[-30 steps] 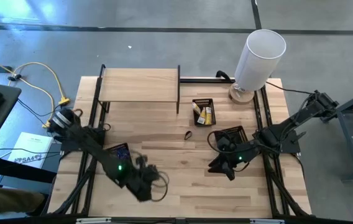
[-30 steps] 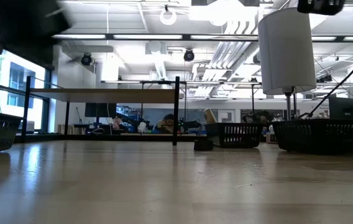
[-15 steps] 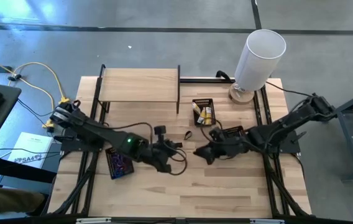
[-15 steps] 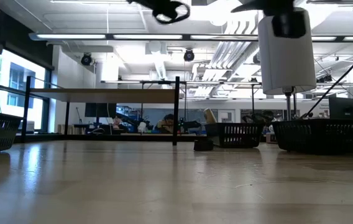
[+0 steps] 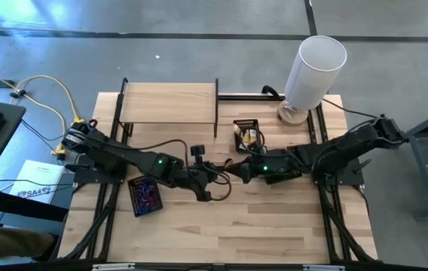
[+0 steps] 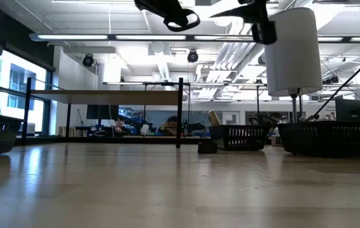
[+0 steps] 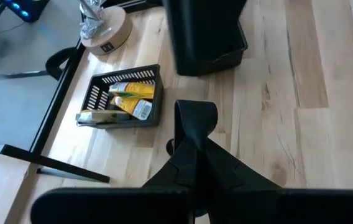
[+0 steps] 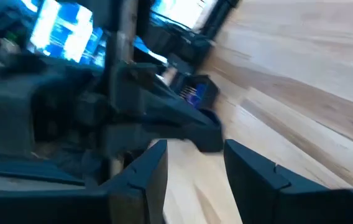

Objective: Pick & Place Office Desk Supplies
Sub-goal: Put the black rubberband into the bottom right black bin

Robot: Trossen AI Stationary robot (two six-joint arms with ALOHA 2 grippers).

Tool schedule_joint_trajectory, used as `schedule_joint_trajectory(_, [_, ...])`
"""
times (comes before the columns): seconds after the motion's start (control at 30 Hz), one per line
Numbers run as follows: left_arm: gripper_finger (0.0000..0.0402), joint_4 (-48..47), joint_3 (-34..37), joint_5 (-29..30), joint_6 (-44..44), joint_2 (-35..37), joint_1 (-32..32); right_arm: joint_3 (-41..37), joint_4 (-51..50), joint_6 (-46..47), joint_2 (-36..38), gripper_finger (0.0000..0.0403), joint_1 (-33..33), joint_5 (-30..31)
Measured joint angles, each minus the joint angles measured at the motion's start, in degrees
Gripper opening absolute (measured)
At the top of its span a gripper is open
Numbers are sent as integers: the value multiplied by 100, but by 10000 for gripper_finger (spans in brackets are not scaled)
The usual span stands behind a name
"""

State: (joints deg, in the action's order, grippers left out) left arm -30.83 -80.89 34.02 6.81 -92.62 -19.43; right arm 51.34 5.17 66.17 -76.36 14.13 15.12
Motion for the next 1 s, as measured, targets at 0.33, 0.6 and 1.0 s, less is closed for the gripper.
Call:
schedule_joint_trajectory(0.33, [1,74,-2,-170,-253,7,62,9,700,-100,-580,145,-80,-189])
schedule_joint_trajectory(0.6, [1,67,-2,-159,-249,22,64,1,901,-356,-645,145,-192,-484])
schedule_joint_trajectory(1.0, [1,60,-2,-216,-356,20,62,1,863,-665,-645,114,-216,-646])
